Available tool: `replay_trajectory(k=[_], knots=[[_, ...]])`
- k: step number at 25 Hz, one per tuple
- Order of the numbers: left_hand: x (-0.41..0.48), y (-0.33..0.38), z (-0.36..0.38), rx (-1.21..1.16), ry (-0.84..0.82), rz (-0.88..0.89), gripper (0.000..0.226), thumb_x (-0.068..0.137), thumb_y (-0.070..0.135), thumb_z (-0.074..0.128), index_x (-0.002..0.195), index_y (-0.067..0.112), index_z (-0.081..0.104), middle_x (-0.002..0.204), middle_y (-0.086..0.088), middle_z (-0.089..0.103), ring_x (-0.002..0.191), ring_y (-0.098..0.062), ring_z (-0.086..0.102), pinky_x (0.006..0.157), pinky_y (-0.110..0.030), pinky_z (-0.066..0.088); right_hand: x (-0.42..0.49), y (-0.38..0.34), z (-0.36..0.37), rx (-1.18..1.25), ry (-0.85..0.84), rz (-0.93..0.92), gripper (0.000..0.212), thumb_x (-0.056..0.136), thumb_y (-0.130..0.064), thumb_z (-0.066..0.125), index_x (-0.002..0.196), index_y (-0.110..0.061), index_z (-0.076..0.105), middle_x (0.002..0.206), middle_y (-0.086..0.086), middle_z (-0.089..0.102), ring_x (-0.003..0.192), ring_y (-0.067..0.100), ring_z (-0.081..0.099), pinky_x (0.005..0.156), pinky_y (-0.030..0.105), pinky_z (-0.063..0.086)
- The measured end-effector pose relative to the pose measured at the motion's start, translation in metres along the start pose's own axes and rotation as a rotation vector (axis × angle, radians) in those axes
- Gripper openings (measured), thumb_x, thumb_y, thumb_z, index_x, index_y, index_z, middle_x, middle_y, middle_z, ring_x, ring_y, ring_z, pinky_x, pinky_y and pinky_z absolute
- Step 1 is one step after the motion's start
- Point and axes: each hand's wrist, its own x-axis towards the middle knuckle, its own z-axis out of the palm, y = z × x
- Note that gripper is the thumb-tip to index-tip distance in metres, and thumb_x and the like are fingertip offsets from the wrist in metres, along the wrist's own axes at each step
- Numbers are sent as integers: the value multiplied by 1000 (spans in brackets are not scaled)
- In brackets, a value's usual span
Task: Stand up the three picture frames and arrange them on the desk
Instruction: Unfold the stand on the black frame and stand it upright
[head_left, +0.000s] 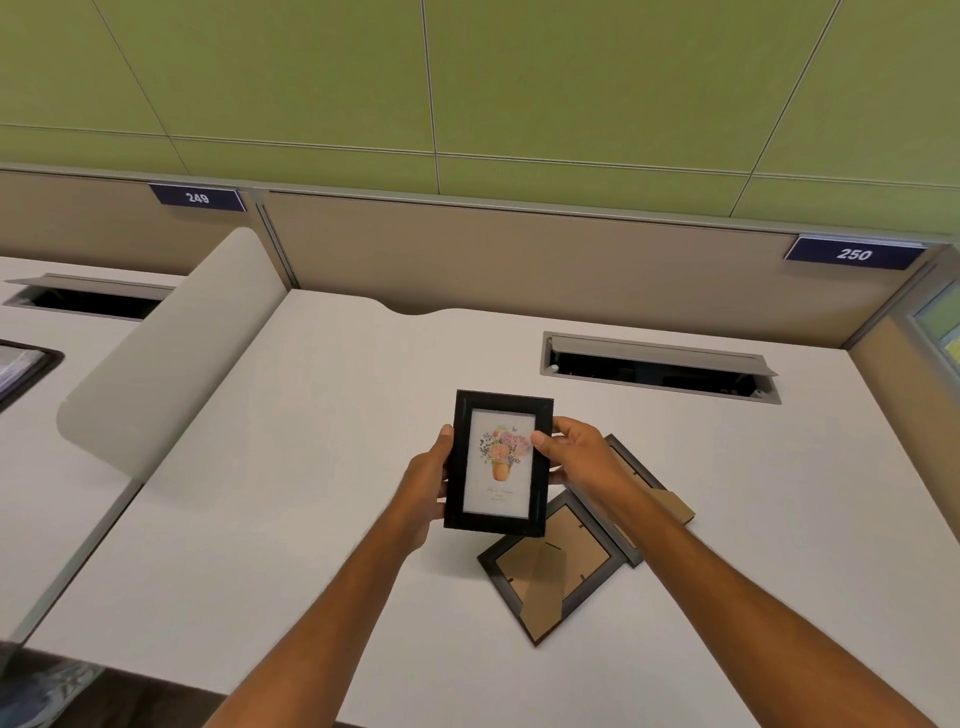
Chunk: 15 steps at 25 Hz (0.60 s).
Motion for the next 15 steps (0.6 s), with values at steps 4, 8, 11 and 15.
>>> replay_trajectory(k=[4, 8, 11, 15], knots=[[2, -3, 1, -21, -32, 14, 50, 101, 80, 40, 117, 45, 73, 122, 4, 79, 114, -23, 75, 86, -45, 65, 4, 1, 4, -30, -6, -10, 24, 108, -26, 66, 130, -19, 70, 117, 3, 82, 108, 22, 79, 85, 42, 69], [6, -5, 0, -29, -32, 19, 58, 94, 88, 41, 115, 47, 76, 108, 10, 85, 109, -21, 78, 72, -36, 66, 6, 2, 2, -35, -19, -35, 27, 108, -24, 66, 134, -19, 68, 116, 3, 83, 109, 20, 80, 89, 48, 68], [10, -6, 1, -18, -41, 33, 59, 91, 91, 41, 114, 49, 76, 109, 11, 84, 113, -22, 76, 82, -42, 65, 5, 4, 3, -64, -8, -49, 27, 108, -23, 65, 135, -18, 68, 122, 2, 80, 114, 20, 77, 90, 50, 68], [12, -5, 5, -21, -48, 37, 61, 89, 90, 39, 114, 49, 77, 122, 8, 79, 118, -22, 73, 98, -53, 59, 4, 4, 3, -110, 0, -53, 26, 109, -24, 64, 134, -19, 66, 123, 3, 78, 115, 21, 76, 89, 45, 69]])
